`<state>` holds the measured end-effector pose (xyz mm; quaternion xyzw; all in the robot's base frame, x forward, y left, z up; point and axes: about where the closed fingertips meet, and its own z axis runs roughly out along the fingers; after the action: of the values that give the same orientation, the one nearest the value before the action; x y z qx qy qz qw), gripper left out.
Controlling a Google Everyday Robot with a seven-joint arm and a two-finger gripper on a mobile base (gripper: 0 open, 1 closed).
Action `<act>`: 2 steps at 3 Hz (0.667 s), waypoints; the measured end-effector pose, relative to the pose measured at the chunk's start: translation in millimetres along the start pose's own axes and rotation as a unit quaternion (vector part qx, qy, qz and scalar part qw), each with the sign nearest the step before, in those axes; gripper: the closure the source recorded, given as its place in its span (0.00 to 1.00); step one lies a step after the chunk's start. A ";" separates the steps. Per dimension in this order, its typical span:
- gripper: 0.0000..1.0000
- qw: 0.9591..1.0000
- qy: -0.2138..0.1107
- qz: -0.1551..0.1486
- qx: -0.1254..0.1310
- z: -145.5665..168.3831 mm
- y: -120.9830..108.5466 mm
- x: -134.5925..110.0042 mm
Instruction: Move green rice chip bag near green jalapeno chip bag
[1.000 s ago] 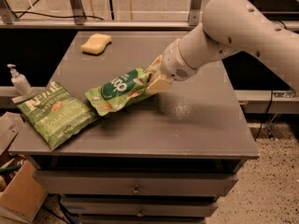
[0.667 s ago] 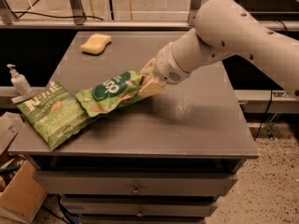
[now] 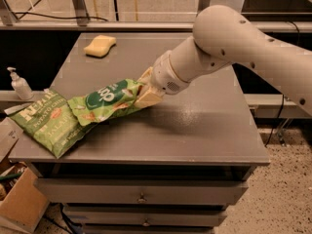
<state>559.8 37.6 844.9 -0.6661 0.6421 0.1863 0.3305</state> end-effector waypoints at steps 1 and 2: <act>0.36 1.000 -0.001 -0.005 -0.003 4.4 3.7 -1.9; 0.12 1.000 -0.001 -0.009 -0.003 6.2 5.2 -3.5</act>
Offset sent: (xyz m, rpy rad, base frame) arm -0.0042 0.0060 -0.0027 -0.0013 -0.0152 0.0143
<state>555.4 44.6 841.7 -0.6724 0.6355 0.1861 0.3308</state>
